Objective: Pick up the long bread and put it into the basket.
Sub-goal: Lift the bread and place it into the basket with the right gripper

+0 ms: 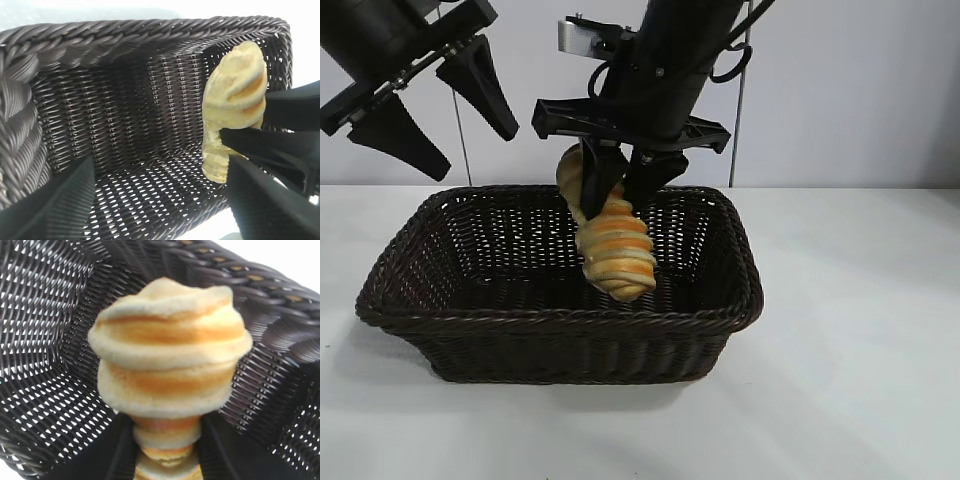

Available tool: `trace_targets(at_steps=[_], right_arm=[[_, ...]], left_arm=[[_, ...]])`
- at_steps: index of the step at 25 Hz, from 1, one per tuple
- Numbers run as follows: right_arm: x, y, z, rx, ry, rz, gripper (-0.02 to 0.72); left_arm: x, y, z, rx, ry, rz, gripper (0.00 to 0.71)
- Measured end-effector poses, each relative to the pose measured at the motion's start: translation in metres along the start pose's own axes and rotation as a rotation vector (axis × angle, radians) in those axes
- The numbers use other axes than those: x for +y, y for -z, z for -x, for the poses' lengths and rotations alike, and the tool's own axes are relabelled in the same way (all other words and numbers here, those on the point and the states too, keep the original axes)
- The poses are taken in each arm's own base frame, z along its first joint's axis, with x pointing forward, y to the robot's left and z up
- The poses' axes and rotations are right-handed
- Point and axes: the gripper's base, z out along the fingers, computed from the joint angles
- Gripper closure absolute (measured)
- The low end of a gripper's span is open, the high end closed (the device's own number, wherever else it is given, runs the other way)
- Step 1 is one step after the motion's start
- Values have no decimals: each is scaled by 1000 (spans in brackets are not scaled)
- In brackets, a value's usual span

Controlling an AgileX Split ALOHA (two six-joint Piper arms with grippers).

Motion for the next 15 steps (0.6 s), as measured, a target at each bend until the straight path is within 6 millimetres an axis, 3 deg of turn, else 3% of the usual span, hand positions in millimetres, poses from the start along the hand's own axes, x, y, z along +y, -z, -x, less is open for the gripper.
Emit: trace_targets(at_steps=[4,8,15], right_arm=[[1,4,0,28,3,4,139],[-1,21,8,32,3,7,134],[-39,54,19,28,-53,-14,134]], left_arm=[[0,0,0,0,0,0,177],[0,0,0,0,0,0,177],[0,0,0,0,0,0,177]])
